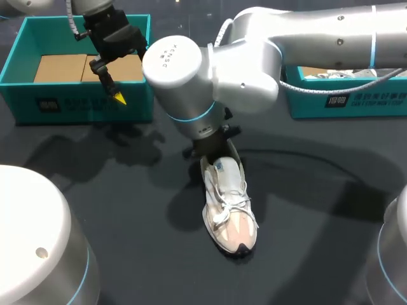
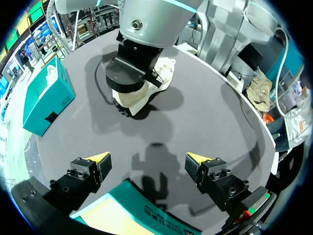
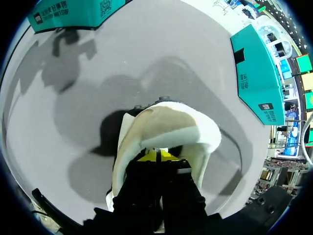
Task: Take the shoe out of the shoebox, open the shoe tongue, remove and reinsert the insole, then place the shoe into the shoebox
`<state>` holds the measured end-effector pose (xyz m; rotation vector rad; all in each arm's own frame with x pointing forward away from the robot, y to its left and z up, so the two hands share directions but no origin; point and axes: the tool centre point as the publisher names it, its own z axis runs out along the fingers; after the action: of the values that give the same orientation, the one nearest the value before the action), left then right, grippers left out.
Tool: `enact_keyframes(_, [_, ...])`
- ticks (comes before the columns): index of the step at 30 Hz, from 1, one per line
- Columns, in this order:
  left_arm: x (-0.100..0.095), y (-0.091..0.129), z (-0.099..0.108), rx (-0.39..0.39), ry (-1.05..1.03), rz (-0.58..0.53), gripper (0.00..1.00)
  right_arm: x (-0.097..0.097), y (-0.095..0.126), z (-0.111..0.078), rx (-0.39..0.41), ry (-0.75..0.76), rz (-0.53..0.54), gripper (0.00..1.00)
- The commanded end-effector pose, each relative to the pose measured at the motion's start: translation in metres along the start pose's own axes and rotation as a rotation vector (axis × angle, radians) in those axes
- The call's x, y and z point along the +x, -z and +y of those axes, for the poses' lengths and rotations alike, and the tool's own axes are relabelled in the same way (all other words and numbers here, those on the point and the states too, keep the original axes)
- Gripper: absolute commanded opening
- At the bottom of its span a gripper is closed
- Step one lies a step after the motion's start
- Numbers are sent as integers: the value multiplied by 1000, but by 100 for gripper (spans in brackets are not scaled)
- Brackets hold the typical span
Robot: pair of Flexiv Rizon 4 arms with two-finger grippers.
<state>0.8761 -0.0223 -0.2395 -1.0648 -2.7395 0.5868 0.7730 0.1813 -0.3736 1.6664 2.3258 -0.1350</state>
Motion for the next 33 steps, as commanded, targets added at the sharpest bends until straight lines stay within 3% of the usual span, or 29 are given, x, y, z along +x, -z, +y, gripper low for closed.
enact_keyframes(1, [1, 0, 0, -3, -1, 0, 100, -13, 21, 3, 30, 20, 54, 0])
enact_keyframes(12, [1, 0, 0, -3, -1, 0, 100, -11, 27, -5, 147, 45, 159, 1])
enact_keyframes(23, [1, 0, 0, -3, -1, 0, 100, -1, 33, -16, 199, 18, 189, 44])
enact_keyframes(30, [1, 0, 0, -3, -1, 0, 100, 5, 29, -22, 212, 2, 204, 49])
enact_keyframes(33, [1, 0, 0, -3, -1, 0, 100, 7, 26, -23, 217, -5, 216, 57])
